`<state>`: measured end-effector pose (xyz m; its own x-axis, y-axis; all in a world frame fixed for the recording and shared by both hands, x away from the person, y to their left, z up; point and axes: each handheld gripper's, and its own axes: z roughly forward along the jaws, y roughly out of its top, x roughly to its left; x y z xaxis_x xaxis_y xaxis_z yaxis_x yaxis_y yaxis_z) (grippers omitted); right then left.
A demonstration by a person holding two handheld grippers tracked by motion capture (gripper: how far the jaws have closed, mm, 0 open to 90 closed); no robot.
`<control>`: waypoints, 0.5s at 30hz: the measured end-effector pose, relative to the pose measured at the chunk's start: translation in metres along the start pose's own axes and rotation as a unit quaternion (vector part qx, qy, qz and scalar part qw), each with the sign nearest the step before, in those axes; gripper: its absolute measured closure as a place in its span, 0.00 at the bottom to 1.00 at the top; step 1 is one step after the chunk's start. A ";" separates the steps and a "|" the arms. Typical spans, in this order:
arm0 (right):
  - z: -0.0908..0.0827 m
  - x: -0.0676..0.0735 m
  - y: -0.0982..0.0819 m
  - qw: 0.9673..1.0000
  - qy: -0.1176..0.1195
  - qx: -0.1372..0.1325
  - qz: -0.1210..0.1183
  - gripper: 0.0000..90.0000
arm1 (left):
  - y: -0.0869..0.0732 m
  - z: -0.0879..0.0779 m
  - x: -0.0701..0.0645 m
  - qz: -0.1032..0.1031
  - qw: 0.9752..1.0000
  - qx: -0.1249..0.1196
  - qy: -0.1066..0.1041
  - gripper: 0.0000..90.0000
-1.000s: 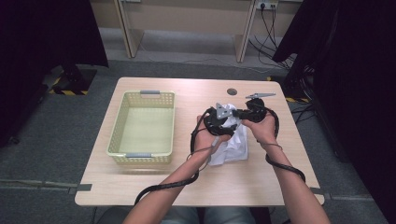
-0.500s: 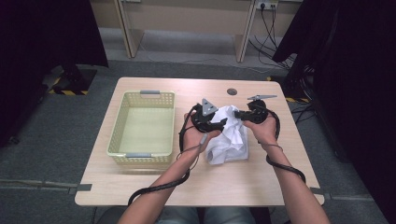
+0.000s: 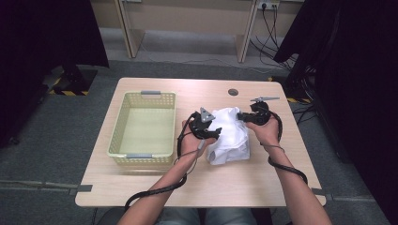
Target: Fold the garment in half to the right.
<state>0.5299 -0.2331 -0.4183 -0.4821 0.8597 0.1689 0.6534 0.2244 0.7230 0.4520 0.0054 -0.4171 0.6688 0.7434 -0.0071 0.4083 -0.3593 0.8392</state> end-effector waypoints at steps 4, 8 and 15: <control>0.001 -0.002 -0.001 1.000 -0.009 0.004 0.003 0.86 | -0.006 0.001 -0.008 0.011 1.000 0.006 -0.010 0.48; 0.001 -0.004 -0.003 1.000 -0.019 0.009 0.002 0.82 | -0.014 0.005 -0.018 0.020 1.000 0.011 -0.020 0.47; -0.008 -0.013 -0.007 0.999 -0.045 0.009 0.017 0.73 | -0.024 0.015 -0.027 0.033 0.999 0.025 -0.023 0.46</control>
<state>0.5270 -0.2498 -0.4198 -0.4062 0.9042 0.1322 0.6787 0.2017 0.7062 0.4331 -0.0146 -0.4452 0.7225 0.6910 0.0226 0.3914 -0.4357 0.8105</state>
